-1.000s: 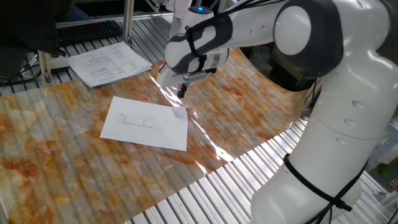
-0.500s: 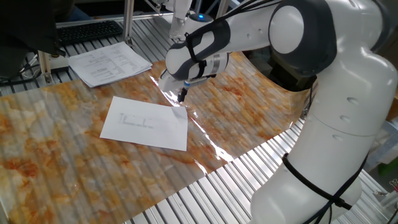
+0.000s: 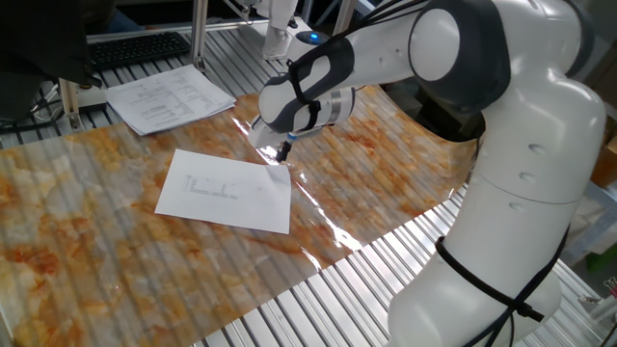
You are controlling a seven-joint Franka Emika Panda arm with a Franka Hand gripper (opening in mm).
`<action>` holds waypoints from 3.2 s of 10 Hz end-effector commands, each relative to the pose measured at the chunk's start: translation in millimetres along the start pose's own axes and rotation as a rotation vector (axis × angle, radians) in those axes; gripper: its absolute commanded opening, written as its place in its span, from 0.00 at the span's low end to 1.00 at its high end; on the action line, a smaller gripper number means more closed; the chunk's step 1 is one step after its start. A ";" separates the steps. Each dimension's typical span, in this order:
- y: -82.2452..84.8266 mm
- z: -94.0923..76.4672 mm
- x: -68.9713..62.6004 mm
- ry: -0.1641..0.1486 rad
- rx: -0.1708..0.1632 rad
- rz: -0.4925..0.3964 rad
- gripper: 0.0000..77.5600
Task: Flip over and spread out the paper that is laid flat on the table
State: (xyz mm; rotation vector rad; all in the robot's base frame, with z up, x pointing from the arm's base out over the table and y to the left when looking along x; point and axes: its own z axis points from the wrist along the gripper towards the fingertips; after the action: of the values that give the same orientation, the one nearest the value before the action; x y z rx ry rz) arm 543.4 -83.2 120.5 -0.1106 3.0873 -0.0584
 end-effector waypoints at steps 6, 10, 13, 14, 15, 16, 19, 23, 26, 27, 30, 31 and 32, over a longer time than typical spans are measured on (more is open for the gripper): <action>-11.6 13.5 1.1 -0.013 -0.003 -0.014 1.00; -11.6 13.5 1.1 -0.013 -0.003 -0.014 1.00; -11.6 13.5 1.1 -0.013 -0.003 -0.014 1.00; -11.6 13.5 1.1 -0.013 -0.003 -0.014 1.00; -11.6 13.5 1.1 -0.013 -0.003 -0.014 1.00; -11.6 13.5 1.1 -0.013 -0.003 -0.014 1.00; -11.3 33.4 1.5 -0.004 -0.007 -0.003 1.00; -11.0 40.6 1.9 -0.007 -0.012 -0.001 1.00; -10.8 45.5 2.3 -0.004 -0.029 -0.005 1.00; -10.8 47.0 2.4 -0.001 -0.035 -0.008 1.00; -10.8 51.7 2.8 -0.004 -0.044 -0.010 1.00; -10.8 51.6 2.8 -0.003 -0.045 -0.019 1.00; -10.8 50.7 2.7 0.000 -0.045 -0.020 1.00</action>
State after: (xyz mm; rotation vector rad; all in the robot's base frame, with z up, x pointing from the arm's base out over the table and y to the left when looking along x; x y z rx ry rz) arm 542.9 -95.7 68.5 -0.1454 3.0905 0.0116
